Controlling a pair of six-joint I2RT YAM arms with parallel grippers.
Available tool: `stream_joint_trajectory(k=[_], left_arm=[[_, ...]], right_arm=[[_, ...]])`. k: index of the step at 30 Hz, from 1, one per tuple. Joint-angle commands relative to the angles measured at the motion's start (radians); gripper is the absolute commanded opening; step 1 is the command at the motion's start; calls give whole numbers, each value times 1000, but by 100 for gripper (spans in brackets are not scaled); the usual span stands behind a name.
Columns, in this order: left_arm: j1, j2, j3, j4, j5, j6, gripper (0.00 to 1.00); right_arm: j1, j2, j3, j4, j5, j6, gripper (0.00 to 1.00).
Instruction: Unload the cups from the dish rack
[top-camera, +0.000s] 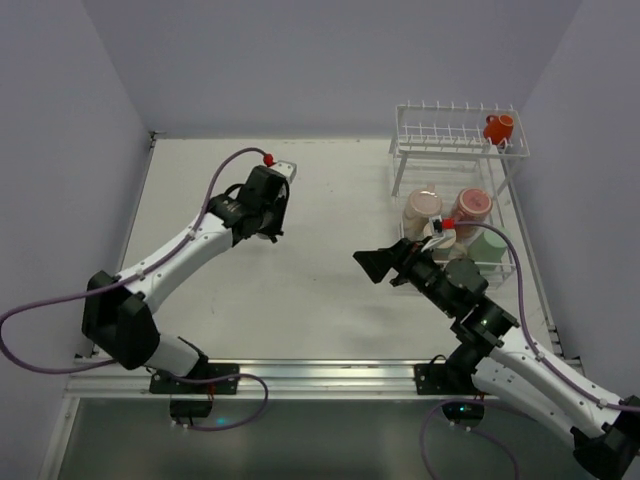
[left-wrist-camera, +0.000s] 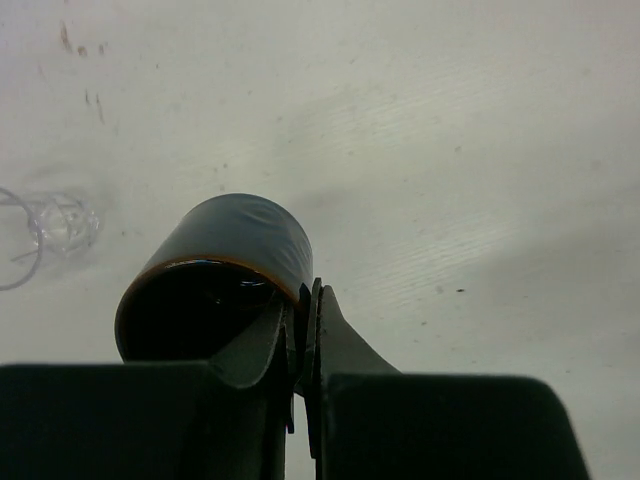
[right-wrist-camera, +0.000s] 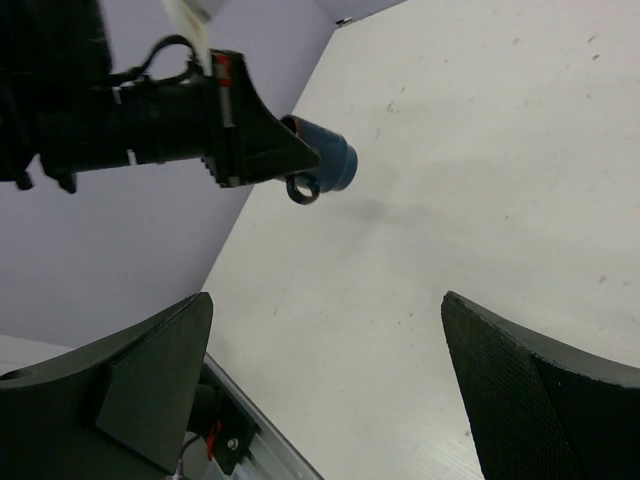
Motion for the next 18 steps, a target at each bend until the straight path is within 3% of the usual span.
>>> stream_joint_trajectory(k=[1,5,18], left_arm=[[59,85,89,-86,-19,105,0],[138,171,129,-82,35,124,0],[195,346,176,-59,125,128,0]], right_arm=[[2,-47,42,-113,46,-74,99],[3,-65,37,-145,27,-79,99],[5,-65,13,-94,-20,-65,99]])
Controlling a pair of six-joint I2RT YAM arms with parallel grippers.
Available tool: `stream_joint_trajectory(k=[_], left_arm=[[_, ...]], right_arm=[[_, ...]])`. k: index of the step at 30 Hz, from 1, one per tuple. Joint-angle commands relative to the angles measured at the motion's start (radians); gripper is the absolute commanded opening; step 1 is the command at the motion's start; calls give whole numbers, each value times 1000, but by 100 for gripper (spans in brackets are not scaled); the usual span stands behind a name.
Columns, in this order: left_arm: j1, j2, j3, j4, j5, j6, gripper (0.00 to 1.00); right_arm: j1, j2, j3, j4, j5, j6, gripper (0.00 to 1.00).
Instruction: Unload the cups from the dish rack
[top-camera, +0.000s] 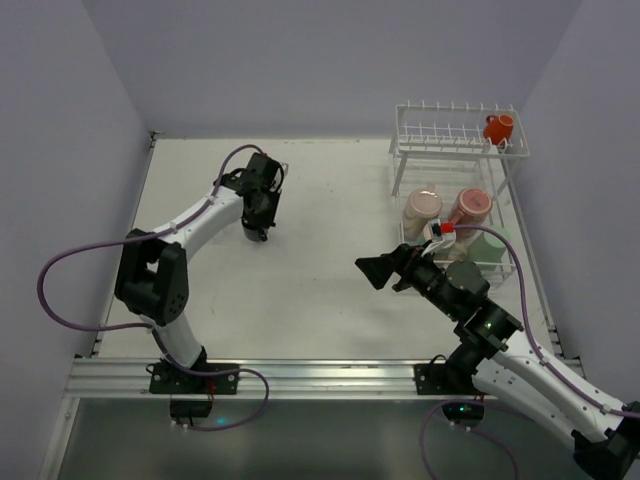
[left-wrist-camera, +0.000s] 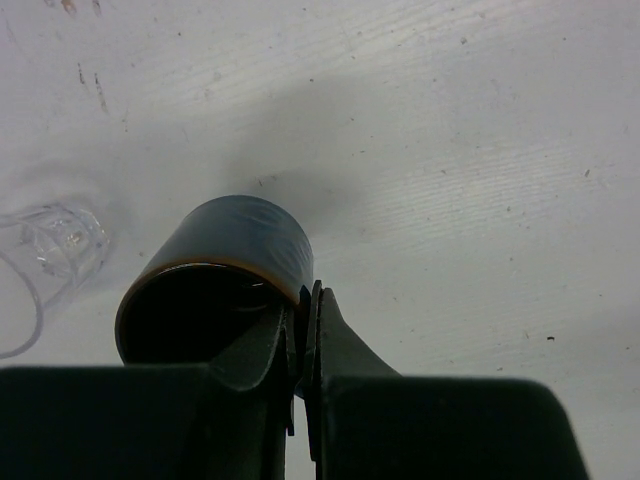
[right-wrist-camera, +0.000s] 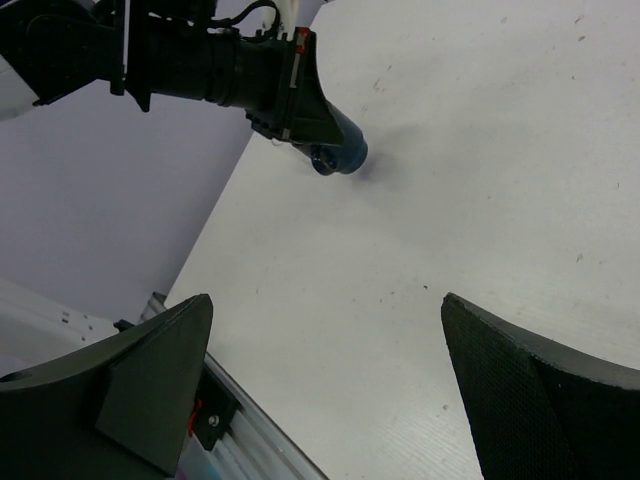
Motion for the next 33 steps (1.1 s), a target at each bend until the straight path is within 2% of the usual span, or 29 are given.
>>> stream_joint_trajectory(k=[1,5,7,8,11,13,14,19,21,22,24,25,28,29,33], left_arm=[[25,29,48,17,43,36,0],[28,56,48,18,35,35,0],[31,67,53,18,36,32,4],[32,70,53,21,33,30,13],[34,67,48,24,24,27,29],[36,60,42,28,4,24,34],[36,57,39,25,0,23,42],[32,-5,35,23,12,9,64],[28,-72,38,43,32,-3,74],[28,-98,42,54,47,-7,78],[16,-199,50,112,101,-25,82],[10,-279,42,136,111,-33,86],[-36,-408,-20,270,217,-60,88],[-52,-493,-45,323,246,-71,88],[-142,-699,-207,438,461,-114,91]], right_arm=[[5,-18,11,19,-16,-12,99],[5,-26,8,18,-16,-9,99],[3,-26,10,18,-16,-9,99],[3,-26,13,15,-16,-9,99],[3,-26,29,12,-44,-12,99],[5,-26,46,3,-50,-21,99],[5,-27,65,2,-53,-27,99],[3,-35,151,-122,7,-84,99],[2,-34,198,-155,48,-125,93],[2,-28,239,-169,95,-142,82],[0,6,286,-217,160,-190,68],[-4,21,333,-229,224,-208,53],[-52,106,451,-290,318,-274,35],[-72,129,480,-313,355,-291,34],[-283,250,638,-393,353,-346,33]])
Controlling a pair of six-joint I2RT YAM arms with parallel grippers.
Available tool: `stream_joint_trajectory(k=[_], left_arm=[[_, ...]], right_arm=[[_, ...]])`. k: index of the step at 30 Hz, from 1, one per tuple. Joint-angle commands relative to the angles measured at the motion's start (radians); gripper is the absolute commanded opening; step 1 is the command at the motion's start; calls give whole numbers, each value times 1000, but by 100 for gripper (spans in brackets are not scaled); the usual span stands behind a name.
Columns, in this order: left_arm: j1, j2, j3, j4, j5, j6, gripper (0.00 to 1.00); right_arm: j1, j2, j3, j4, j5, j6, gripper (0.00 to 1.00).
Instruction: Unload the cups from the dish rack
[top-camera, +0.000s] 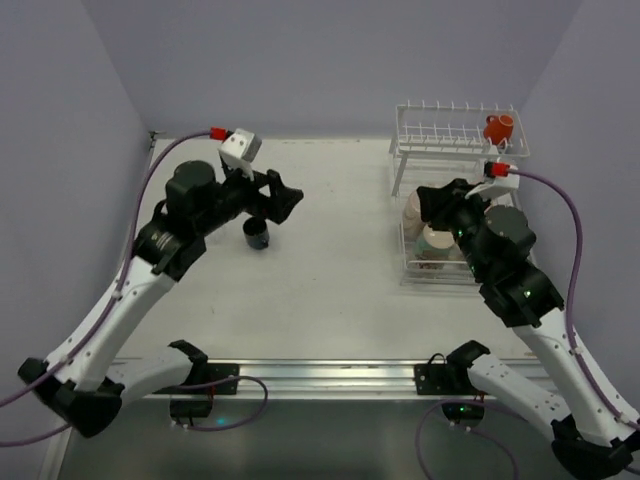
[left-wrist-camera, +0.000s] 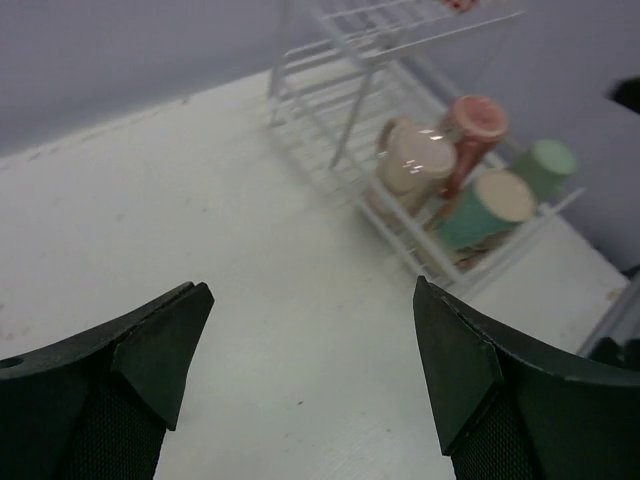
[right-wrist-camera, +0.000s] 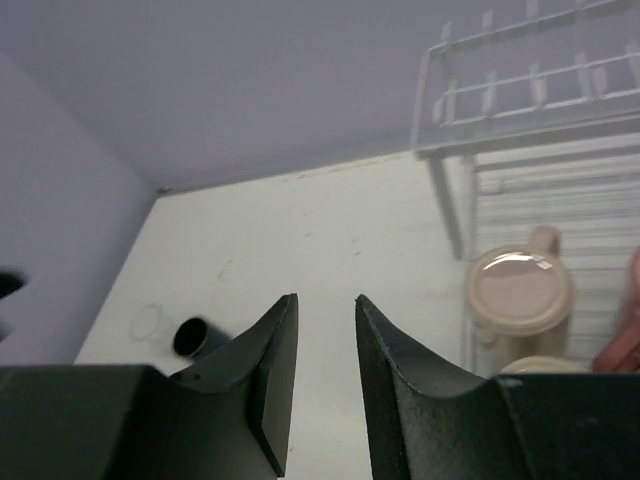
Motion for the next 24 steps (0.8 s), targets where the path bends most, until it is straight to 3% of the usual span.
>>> stream_joint_trajectory(k=[1,5,7,13,18,20,24], left_arm=[[-62,-144,-199,149,227,-53,92],[-73,-371,-372,198,286,-61,96],[-75,-460,-446,193,307,-43,97],[-75,-611,-561,192,327,-6,100],[-75,-622,-594,166,300,14,100],[-85,-619,-594,161,262,10,100],[-136,-615,-584,141,206,26,100]], right_arm=[[-141,114,147,-95,115,-97,34],[-319,263,264,-97,155,-121,52],[-416,329,336,-97,129,-123,67],[-600,589,535,-94,61,-107,87],[-667,802,668,-82,-89,-198,88],[-672,860,752,-115,-54,-235,89],[-724,947,810,-120,-143,-265,89]])
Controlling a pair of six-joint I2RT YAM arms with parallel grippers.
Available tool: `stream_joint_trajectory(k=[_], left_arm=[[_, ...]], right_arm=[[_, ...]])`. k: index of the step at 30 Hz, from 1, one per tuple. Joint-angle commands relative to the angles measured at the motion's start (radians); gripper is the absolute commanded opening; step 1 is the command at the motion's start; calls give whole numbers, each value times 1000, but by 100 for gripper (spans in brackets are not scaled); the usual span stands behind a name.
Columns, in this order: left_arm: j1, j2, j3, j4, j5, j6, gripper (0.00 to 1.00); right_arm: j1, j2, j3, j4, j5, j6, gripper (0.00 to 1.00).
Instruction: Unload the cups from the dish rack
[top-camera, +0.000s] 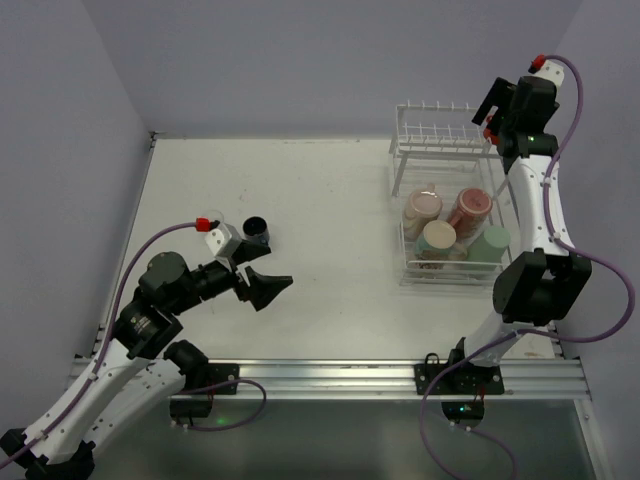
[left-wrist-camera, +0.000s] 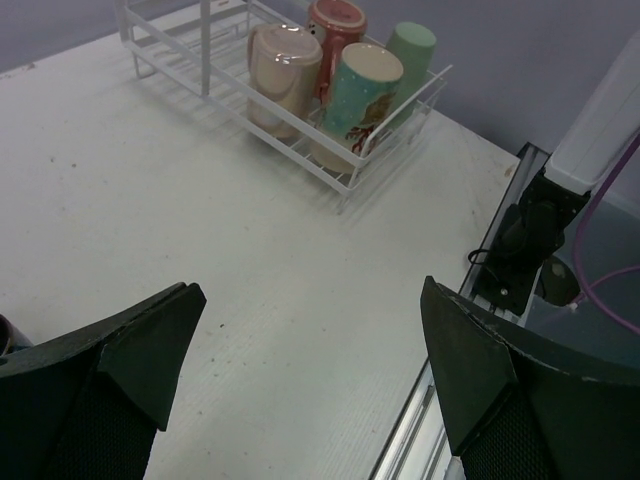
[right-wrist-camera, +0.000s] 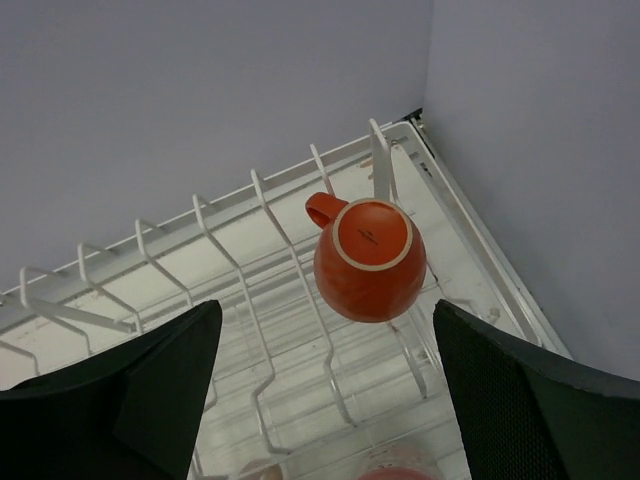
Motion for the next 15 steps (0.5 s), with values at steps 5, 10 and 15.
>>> stream_joint_trajectory(k=[5,10,15], left_arm=[[-66,11,9,-19,-76,37,100],[-82,21,10,-19,-87,38,100],[-81,24,10,-23,-108,40,100]], right_arm=[[-44,113,149,-50,-90,-123,89],[-50,165,213,-71,-111,-140,88],[-49,225,239,-91,-98,-141,86]])
